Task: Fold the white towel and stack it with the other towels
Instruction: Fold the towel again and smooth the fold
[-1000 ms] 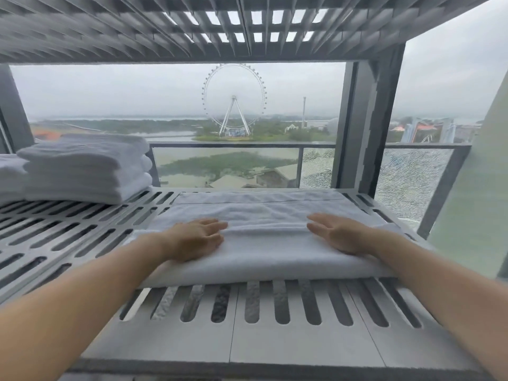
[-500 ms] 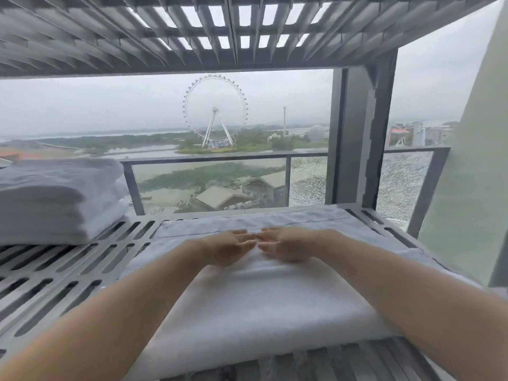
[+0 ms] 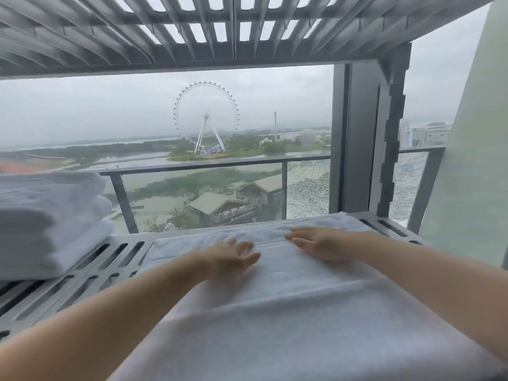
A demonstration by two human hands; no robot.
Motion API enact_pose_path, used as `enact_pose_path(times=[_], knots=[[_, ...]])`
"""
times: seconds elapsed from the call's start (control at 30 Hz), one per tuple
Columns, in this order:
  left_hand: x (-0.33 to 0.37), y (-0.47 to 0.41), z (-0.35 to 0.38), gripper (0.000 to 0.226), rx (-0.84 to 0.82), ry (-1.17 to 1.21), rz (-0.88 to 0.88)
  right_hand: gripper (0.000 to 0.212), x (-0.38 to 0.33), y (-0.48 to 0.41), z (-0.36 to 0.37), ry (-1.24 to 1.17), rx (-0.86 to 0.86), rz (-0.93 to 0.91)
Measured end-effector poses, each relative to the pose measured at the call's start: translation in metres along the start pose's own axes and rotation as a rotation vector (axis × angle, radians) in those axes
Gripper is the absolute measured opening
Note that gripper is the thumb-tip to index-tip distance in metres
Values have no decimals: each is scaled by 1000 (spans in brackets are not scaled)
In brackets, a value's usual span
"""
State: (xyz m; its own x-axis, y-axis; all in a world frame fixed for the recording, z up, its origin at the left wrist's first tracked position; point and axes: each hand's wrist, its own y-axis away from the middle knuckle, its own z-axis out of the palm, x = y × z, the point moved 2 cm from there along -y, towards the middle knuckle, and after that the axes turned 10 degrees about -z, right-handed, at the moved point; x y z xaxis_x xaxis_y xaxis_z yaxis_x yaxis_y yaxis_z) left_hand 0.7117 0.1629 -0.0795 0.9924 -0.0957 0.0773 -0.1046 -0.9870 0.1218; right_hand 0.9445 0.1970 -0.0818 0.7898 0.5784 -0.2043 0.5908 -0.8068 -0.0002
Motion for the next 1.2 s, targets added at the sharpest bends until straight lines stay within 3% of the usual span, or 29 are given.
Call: enact_pose_path(times=[0.1, 0.2, 0.37, 0.5, 0.6, 0.7, 0.97, 1.2], knots=[[7, -18, -22, 44, 190, -26, 20, 37, 7, -18, -22, 28, 116, 94], [7, -43, -30, 33, 303, -84, 28, 33, 14, -40, -32, 49, 126, 80], [-8, -78, -15, 28, 318, 59, 30, 10, 28, -73, -23, 130, 176, 25], [-33, -91, -3, 18, 344, 295, -49, 22, 44, -80, -12, 28, 288, 8], [-44, -93, -4, 22, 346, 268, -95, 25, 53, -75, -11, -38, 297, 51], [-43, -90, -6, 21, 363, 266, -67, 11, 53, -71, -13, -96, 282, 31], [-46, -87, -11, 21, 390, 261, -55, 10, 53, -70, -11, -72, 463, -54], [-48, -88, -11, 20, 380, 276, -62, 8, 60, -68, -12, -180, 413, 3]])
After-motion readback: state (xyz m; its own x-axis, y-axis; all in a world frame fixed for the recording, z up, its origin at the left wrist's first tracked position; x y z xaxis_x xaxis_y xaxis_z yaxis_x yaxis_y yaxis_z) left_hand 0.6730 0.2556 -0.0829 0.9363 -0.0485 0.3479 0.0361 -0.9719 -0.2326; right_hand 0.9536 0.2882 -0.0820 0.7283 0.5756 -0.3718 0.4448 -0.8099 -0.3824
